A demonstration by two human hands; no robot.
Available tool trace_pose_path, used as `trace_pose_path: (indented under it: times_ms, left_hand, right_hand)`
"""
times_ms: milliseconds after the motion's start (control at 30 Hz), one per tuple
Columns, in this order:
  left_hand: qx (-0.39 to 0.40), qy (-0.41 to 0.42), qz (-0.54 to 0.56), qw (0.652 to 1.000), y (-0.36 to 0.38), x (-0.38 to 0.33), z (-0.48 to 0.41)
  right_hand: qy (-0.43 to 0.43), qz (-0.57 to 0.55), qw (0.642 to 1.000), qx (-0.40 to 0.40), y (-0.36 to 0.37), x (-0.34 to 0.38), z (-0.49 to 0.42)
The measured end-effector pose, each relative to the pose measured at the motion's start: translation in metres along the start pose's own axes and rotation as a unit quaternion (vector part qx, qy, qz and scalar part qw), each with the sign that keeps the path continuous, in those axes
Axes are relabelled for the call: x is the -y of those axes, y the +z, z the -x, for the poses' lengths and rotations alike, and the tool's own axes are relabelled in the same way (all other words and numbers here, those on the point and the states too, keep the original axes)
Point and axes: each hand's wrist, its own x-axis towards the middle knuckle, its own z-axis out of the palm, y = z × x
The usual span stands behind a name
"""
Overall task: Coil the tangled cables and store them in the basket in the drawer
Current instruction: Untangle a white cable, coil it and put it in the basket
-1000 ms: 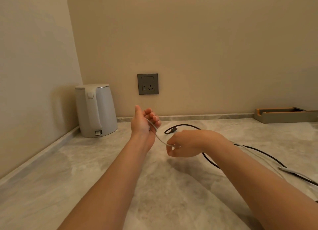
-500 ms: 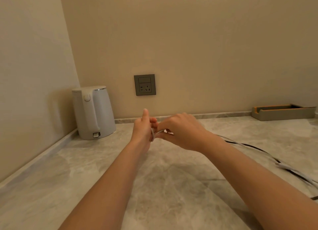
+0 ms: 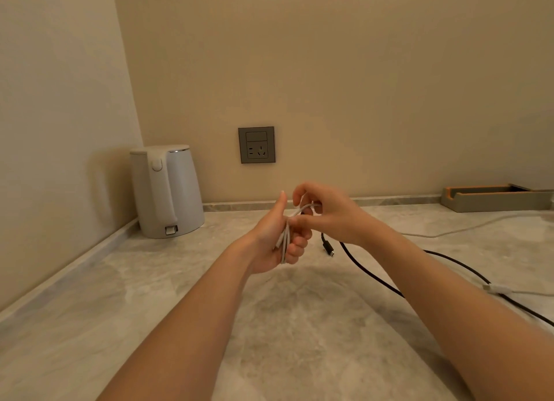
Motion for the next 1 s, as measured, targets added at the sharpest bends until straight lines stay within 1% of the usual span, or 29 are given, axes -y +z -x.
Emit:
trace_pose_path:
  times_ms: [67,167,267,367,433,533,667,767,833,900,967,1000]
  left_hand:
    - [0.041,-0.015,0.015,0.999,-0.002,-0.001,0.001]
    - [0.089,-0.020,0.043,0.995,-0.007,-0.002,0.000]
    - [0.123,-0.005,0.046,0.991,-0.010,-0.005,0.002]
    - [0.119,0.018,0.023,0.993,-0.009,-0.006,0.005]
    - [0.103,0.031,0.019,0.994,-0.010,-0.006,0.005]
    - [0.105,0.041,0.057,0.992,-0.014,-0.006,0.003]
    - [0.115,0.070,0.116,0.984,-0.017,-0.010,0.005]
    - [0.105,0.083,0.146,0.980,-0.019,-0.010,0.004]
    - [0.093,0.097,0.180,0.974,-0.020,-0.010,0.003]
    - [0.069,0.114,0.244,0.961,-0.023,-0.011,0.003]
    - [0.024,0.135,0.312,0.940,-0.029,-0.014,0.004]
    - [-0.002,0.147,0.334,0.931,-0.033,-0.015,0.004]
  right_hand:
    - [0.009,-0.080,0.996,0.022,-0.001,-0.003,-0.002]
    - [0.010,-0.136,0.990,0.024,0.003,-0.009,-0.005]
    - [0.027,-0.168,0.985,-0.020,0.009,-0.016,-0.009]
    - [0.049,-0.172,0.982,-0.054,0.015,-0.022,-0.011]
    - [0.052,-0.142,0.986,-0.064,0.019,-0.023,-0.010]
    - [0.071,-0.086,0.990,-0.086,0.026,-0.024,-0.009]
    - [0.127,0.045,0.986,-0.099,0.032,-0.029,-0.007]
    - [0.174,0.084,0.978,-0.082,0.034,-0.026,-0.006]
    - [0.193,0.094,0.976,-0.041,0.038,-0.018,-0.006]
    - [0.195,0.147,0.969,0.034,0.048,-0.011,-0.006]
    - [0.161,0.238,0.952,0.103,0.058,-0.002,-0.004]
    - [0.135,0.274,0.944,0.122,0.062,0.003,-0.003]
